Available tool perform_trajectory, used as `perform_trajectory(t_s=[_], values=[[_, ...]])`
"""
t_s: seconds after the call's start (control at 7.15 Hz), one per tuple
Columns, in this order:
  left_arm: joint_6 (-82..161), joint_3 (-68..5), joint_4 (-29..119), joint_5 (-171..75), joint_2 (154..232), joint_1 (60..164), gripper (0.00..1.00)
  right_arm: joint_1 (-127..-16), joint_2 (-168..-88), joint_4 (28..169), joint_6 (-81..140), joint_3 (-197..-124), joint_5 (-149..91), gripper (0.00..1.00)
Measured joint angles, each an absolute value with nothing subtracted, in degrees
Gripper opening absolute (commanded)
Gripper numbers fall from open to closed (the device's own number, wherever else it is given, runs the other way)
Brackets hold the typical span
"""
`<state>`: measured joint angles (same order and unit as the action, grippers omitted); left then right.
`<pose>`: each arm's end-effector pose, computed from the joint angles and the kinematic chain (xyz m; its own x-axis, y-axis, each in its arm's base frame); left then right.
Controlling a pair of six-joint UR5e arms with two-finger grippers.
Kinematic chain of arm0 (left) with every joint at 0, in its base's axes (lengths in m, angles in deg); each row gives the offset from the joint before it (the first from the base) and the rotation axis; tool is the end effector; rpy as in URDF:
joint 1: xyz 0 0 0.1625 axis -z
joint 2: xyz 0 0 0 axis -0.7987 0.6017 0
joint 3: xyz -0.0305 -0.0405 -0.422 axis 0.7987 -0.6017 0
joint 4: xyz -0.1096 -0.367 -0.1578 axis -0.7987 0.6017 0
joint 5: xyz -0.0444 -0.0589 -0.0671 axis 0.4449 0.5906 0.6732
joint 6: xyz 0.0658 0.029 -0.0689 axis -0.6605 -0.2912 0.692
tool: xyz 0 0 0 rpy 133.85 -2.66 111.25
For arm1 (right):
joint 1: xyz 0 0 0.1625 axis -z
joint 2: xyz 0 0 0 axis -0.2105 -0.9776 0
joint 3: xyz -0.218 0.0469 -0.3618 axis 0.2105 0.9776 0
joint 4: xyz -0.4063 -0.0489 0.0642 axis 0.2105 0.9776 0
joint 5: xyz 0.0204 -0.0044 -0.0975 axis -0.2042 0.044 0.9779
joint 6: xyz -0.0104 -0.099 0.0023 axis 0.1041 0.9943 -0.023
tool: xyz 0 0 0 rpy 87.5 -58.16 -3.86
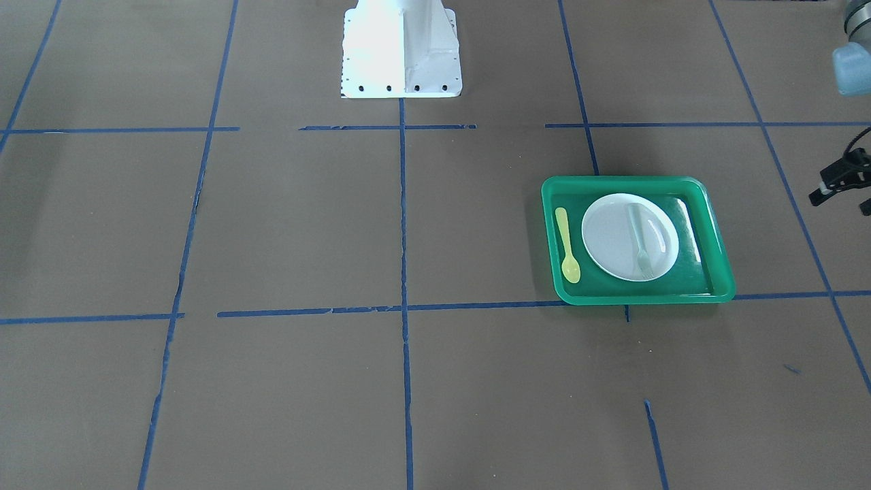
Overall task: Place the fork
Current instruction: 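Move the left gripper over the white fork on the plate, then lower the left gripper and close it on the white fork's handle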
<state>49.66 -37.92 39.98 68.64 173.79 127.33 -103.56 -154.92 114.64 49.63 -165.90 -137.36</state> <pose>0.0815 -0.5097 0.5421 0.5939 0.1304 -0.7939 0.0154 0.9848 0.1733 0.0788 -0.4392 0.6518 0.7536 -0.0230 0.6570 0.0206 0.9997 0.0113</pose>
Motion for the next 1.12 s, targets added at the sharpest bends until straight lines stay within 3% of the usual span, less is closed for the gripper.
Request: perform_trajectory(t_s=[0.14,0.42,1.12], values=[[58.33,-40.49,41.27,63.19,174.5,121.3,1.0,-103.56,-154.94,114.64,49.63,-165.92,-137.36,1.0],[69.48,-41.37,41.83,55.83,178.09,111.16,0.89,-103.56,-154.94,114.64,49.65,-165.94,-137.36,1.0],[72.84,-34.6,42.19,54.83,183.81,103.32,0.82,-103.56,-154.95,114.64,49.63,-165.95,-137.36,1.0]])
